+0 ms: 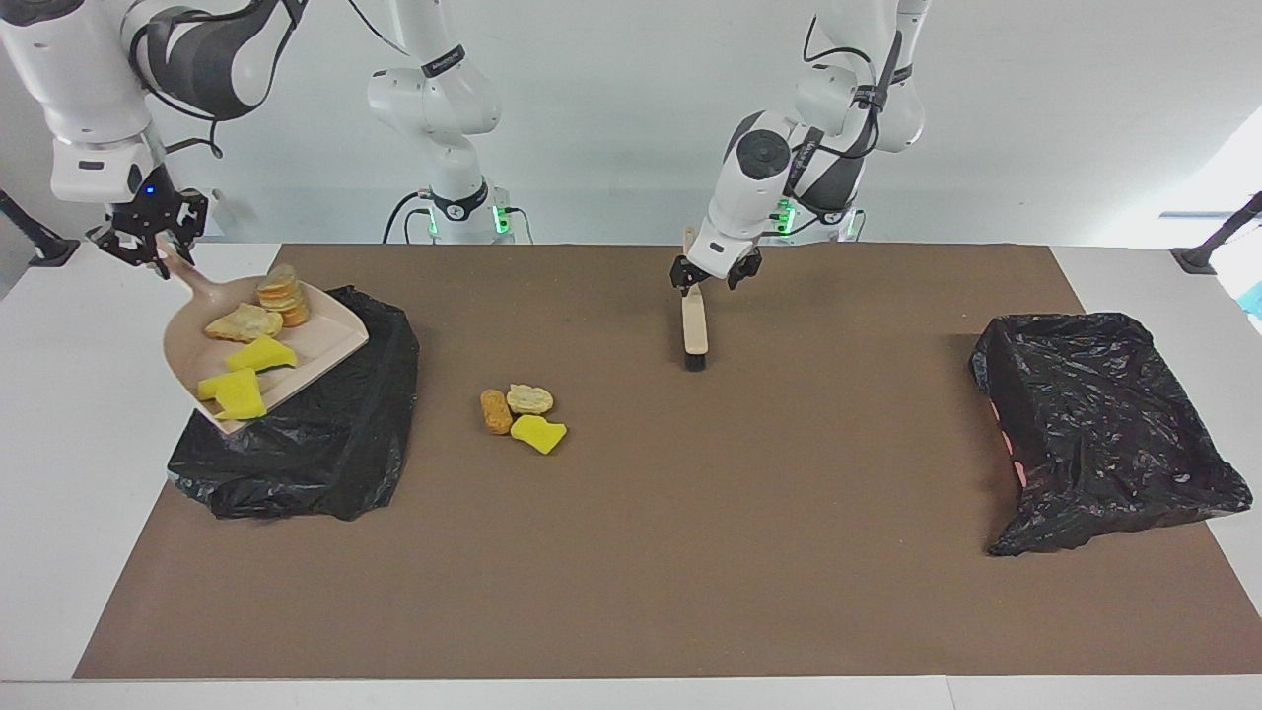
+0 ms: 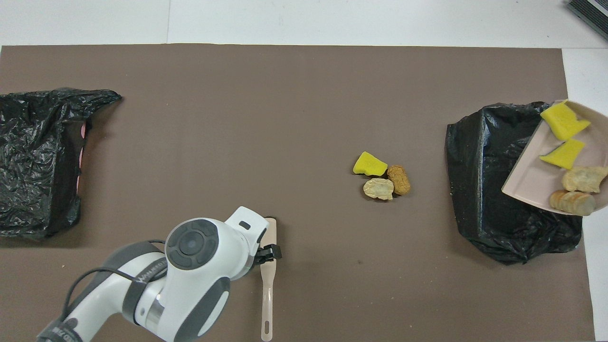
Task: Sweep and dump trash in bin
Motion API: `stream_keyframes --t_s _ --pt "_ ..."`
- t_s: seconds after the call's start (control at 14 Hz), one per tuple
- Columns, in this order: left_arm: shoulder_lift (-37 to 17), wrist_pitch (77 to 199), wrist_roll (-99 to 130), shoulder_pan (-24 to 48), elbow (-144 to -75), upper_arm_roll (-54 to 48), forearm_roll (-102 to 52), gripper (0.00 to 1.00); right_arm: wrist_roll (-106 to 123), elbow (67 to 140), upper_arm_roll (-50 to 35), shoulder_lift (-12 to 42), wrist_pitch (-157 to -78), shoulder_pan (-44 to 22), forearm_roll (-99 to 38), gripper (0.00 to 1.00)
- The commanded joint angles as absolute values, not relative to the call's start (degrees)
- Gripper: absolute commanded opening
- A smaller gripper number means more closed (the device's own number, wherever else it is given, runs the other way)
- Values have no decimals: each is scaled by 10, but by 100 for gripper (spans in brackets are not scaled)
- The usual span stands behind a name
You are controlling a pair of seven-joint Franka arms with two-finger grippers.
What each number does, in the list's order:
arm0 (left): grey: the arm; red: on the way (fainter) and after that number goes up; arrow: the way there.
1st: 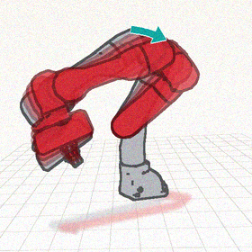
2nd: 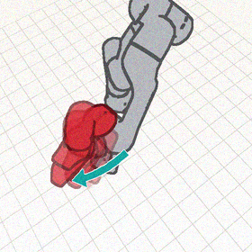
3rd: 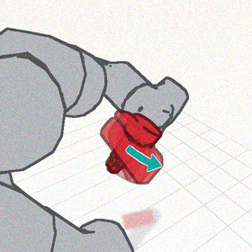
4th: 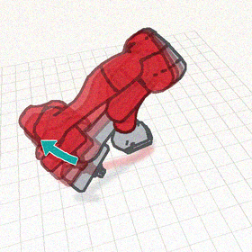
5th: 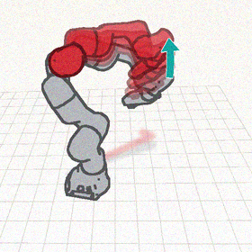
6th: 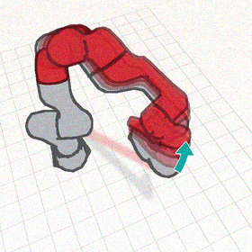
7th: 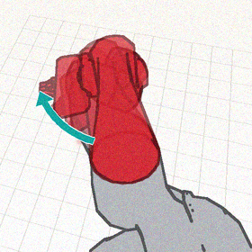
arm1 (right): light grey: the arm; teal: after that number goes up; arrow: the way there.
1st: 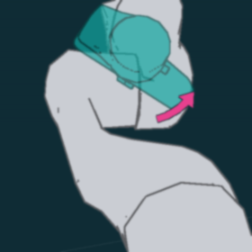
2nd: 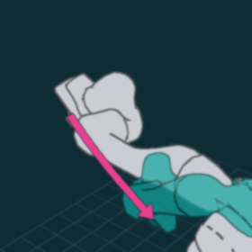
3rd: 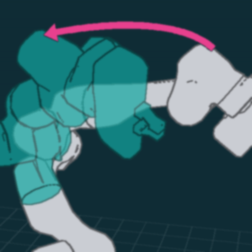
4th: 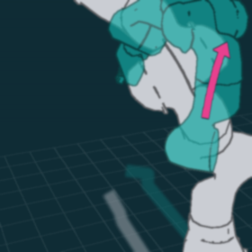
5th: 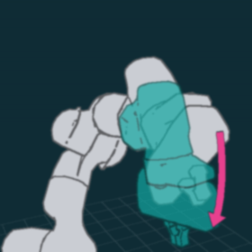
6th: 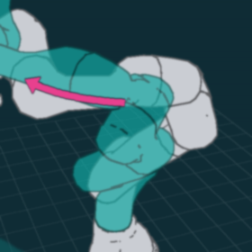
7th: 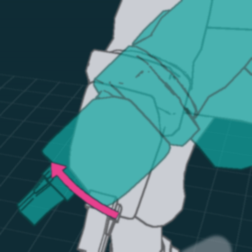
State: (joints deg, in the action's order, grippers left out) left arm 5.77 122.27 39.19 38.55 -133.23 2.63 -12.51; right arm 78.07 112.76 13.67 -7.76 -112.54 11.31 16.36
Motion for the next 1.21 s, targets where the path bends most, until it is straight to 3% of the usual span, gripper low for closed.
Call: stream_keyframes --t_s 0.0,0.36,0.64,1.14 --pt "34 1184 328 307 -1282 23 -117 100 798 1131 126 -72 -1130 93 256 0" --pt "-10 1141 190 192 -1195 23 -91 100 808 1139 120 -71 -1124 26 388 0" --pt "-19 1071 46 100 -1123 23 -89 100 809 1146 113 -67 -1122 10 453 0" --pt "-22 993 -24 38 -1014 24 -49 100 812 1076 105 -48 -1021 -29 531 0"
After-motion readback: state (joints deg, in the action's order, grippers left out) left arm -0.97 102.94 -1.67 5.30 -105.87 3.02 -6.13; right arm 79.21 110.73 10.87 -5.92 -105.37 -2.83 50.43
